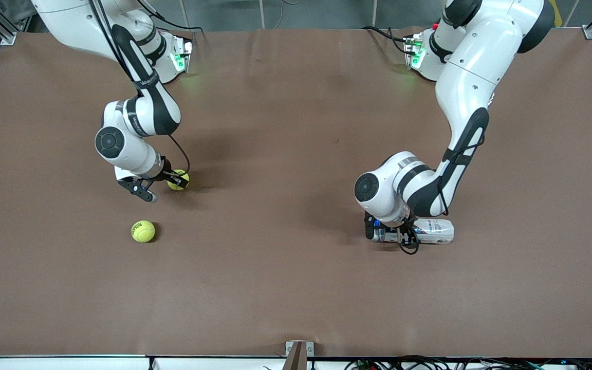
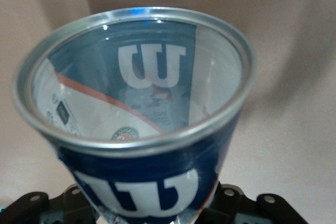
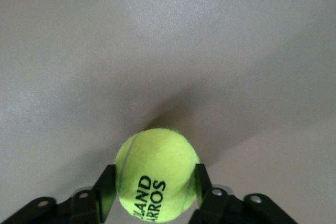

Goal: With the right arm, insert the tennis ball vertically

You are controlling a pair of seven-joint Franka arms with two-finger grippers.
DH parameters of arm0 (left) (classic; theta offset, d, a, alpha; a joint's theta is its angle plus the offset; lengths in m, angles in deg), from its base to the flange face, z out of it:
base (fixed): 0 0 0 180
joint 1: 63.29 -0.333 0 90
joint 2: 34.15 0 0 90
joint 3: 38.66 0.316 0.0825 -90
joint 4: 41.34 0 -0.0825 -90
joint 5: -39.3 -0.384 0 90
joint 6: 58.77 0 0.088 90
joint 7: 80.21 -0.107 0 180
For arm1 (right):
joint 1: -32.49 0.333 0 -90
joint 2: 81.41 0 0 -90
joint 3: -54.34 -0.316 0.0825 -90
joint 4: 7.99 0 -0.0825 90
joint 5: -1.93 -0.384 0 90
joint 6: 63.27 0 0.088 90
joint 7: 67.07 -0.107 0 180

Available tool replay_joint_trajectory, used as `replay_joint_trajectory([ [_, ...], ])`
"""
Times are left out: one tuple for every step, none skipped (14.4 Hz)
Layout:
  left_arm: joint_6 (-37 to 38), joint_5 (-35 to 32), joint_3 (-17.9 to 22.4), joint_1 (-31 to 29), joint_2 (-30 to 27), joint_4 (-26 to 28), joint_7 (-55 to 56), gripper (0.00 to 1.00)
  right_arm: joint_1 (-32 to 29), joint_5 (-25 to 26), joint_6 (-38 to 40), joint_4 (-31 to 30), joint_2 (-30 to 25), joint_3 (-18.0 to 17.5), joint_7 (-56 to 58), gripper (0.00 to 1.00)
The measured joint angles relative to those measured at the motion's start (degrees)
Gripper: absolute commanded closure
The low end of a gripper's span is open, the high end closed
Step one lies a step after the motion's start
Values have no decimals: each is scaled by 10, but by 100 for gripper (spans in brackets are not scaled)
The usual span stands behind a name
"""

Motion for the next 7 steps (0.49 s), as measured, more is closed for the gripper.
replay_joint_trajectory([
  [0, 0, 0, 0, 0, 0, 0, 37, 0, 0, 0, 0, 0, 0, 0, 78],
  [0, 0, 0, 0, 0, 0, 0, 39, 0, 0, 0, 0, 0, 0, 0, 85],
  [0, 0, 0, 0, 0, -1, 0, 44, 0, 0, 0, 0, 0, 0, 0, 88],
  [0, 0, 0, 0, 0, -2, -1, 45, 0, 0, 0, 0, 0, 0, 0, 90],
  [0, 0, 0, 0, 0, -2, -1, 41, 0, 0, 0, 0, 0, 0, 0, 92],
  [1, 0, -1, 0, -1, -2, -1, 41, 0, 0, 0, 0, 0, 0, 0, 95],
  [1, 0, -1, 0, -1, -3, -1, 41, 0, 0, 0, 0, 0, 0, 0, 96],
])
